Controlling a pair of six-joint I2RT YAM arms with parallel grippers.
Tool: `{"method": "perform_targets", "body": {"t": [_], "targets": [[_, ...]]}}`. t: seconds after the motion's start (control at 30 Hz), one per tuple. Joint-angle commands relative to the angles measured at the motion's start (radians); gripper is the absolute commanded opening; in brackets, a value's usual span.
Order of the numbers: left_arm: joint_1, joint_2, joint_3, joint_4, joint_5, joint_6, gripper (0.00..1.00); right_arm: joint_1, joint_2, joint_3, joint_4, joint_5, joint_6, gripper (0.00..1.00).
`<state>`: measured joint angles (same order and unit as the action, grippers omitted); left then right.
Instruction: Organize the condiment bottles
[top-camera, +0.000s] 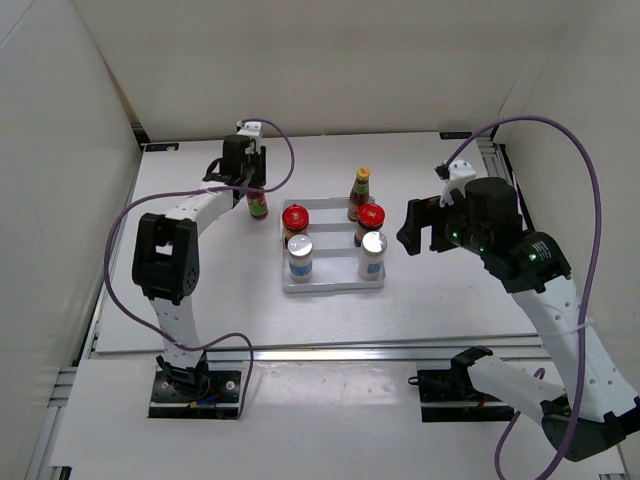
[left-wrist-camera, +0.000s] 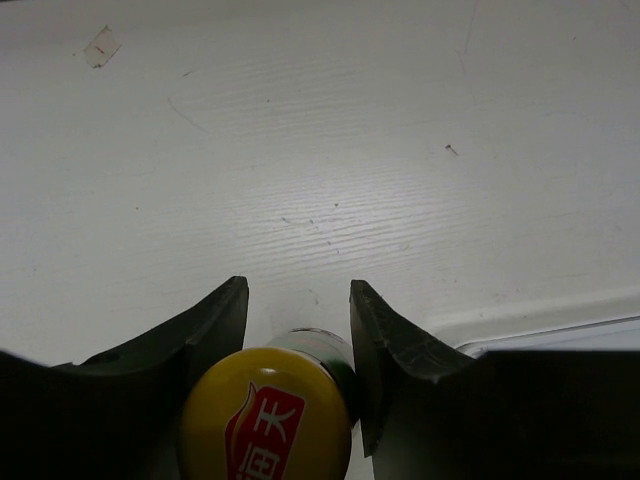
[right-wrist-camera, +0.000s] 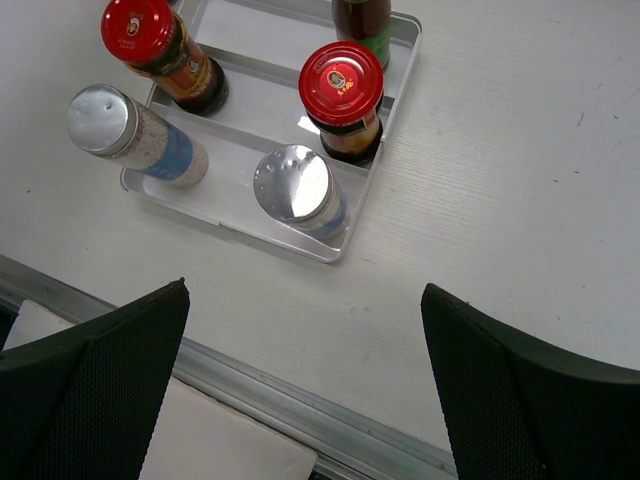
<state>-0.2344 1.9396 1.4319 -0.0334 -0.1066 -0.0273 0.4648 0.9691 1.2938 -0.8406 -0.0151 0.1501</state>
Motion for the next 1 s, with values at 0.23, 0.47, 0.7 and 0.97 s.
{"method": "perform_targets", "body": {"t": [0.23, 0.47, 0.7, 0.97], "targets": [[-0.06, -0.159, 0.223, -0.034, 0.178, -0.042, 0.11, -0.003, -0.038, -0.041, 0.011, -0.031, 0.008, 1.0], [-0.144, -0.119, 0.223, -0.023, 0.219, -0.008, 0.11, -0.003, -0.066, -0.073, 0.001, -0.04, 0.026, 1.0], [-0.2, -0.119, 0.151, 0.007, 0.173, 0.012, 0.11, -0.003, -0.075, -0.083, -0.008, -0.04, 0.026, 1.0], [-0.212, -0.1, 0.076, 0.056, 0.119, 0.041, 0.11, -0.003, -0.075, -0.083, -0.008, -0.04, 0.026, 1.0]]}}
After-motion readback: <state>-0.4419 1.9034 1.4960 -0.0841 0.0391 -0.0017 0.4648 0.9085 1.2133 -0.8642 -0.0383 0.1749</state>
